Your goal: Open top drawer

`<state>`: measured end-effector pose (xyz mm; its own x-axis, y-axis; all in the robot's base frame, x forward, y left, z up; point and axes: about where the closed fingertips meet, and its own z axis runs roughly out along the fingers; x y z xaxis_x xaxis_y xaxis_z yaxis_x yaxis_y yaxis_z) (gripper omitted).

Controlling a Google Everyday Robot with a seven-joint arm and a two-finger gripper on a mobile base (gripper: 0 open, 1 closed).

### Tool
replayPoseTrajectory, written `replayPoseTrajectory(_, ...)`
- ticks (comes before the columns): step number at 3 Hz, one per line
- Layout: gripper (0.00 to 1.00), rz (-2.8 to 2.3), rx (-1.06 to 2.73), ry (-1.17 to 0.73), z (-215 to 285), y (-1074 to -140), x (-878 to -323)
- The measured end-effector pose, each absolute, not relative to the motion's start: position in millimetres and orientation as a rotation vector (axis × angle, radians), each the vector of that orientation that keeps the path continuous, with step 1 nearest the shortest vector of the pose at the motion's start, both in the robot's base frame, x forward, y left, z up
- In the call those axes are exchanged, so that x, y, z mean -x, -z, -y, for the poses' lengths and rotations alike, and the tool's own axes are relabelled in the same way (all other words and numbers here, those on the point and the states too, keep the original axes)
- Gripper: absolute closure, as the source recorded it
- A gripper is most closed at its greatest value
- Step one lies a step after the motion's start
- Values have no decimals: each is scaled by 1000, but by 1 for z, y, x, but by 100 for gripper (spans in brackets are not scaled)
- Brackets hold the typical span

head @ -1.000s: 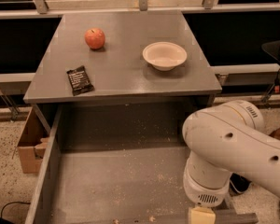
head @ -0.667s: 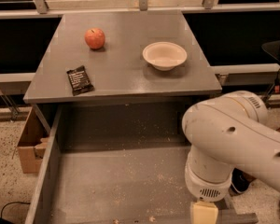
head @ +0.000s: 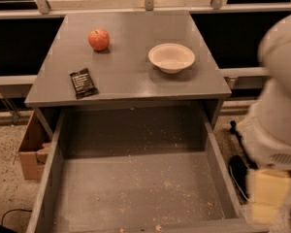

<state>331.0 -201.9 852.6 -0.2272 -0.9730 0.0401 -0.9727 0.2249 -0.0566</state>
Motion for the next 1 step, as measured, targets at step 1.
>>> replayPoseTrajectory(1, 0, -2374, 1895, 171, 225, -901, -344)
